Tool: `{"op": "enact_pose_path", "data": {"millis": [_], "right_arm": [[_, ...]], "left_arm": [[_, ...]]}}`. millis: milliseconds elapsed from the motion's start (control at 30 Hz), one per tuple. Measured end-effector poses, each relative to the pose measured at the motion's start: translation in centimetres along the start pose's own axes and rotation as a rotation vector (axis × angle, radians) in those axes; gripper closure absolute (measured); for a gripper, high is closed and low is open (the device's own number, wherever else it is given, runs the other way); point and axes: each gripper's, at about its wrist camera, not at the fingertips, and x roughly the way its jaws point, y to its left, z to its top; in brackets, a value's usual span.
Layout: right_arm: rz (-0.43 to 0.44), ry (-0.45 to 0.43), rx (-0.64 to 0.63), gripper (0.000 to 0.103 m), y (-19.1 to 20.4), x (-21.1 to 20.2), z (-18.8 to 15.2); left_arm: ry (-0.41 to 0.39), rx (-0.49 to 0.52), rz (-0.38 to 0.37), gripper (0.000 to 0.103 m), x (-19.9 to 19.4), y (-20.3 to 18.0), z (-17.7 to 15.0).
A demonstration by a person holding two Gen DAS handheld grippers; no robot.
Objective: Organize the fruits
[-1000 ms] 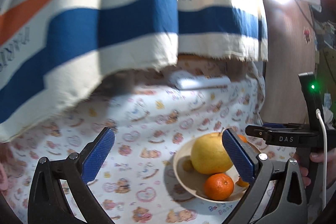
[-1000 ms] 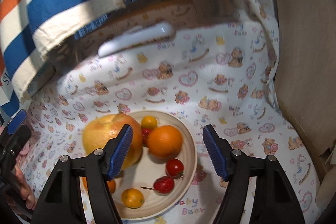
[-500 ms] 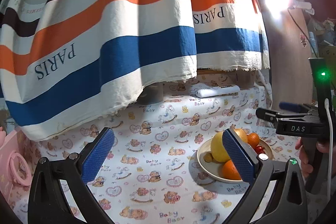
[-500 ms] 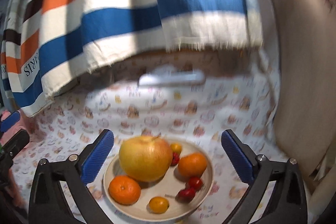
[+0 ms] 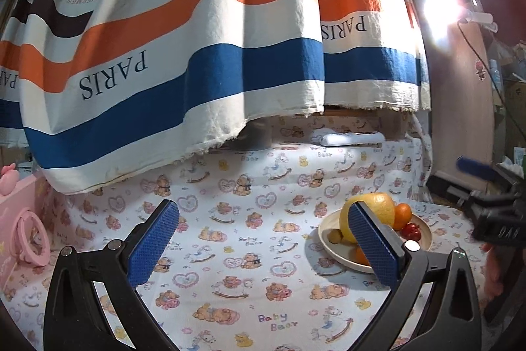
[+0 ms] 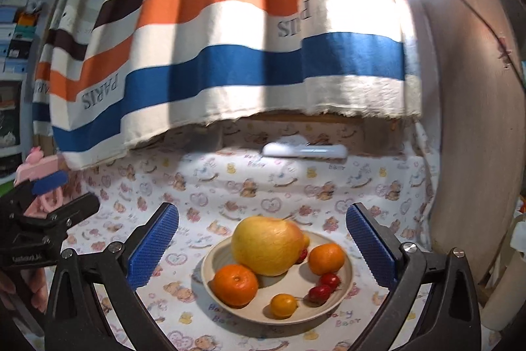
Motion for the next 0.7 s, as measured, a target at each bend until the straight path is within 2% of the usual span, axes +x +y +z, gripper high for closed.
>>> {"op": "enact_pose_path", "data": {"millis": [133, 267, 300, 400, 500, 700], "right_arm": [[0.012, 0.077, 0.009, 0.001, -0.1, 1.4, -0.7], [-0.032, 0.131, 0.019, 0.001, -0.3, 2.5, -1.0], [-0.066, 0.137, 0.011, 0.001, -0.2, 2.6, -1.0], [-0.093, 0.117, 0.006, 0.001, -0.1, 2.2, -1.1], [-0.135, 0.119, 0.027, 0.001, -0.6, 2.2, -1.0], [-0.132, 0.119, 0.020, 0.001, -0.6, 2.3, -1.0]], "left_arm": [[0.038, -0.013, 0.014, 0.001, 0.8, 0.2, -0.2], [0.150, -0.043, 0.044, 0.001, 3.0, 0.7, -0.8], [0.178, -0.047, 0.060, 0.001, 3.5, 0.8, -0.9], [0.154, -0.047, 0.074, 0.001, 3.0, 0.6, -0.9], [0.166, -0.039, 0.068, 0.001, 3.1, 0.5, -1.0], [0.166, -0.044, 0.067, 0.000, 3.1, 0.6, -0.9]]}}
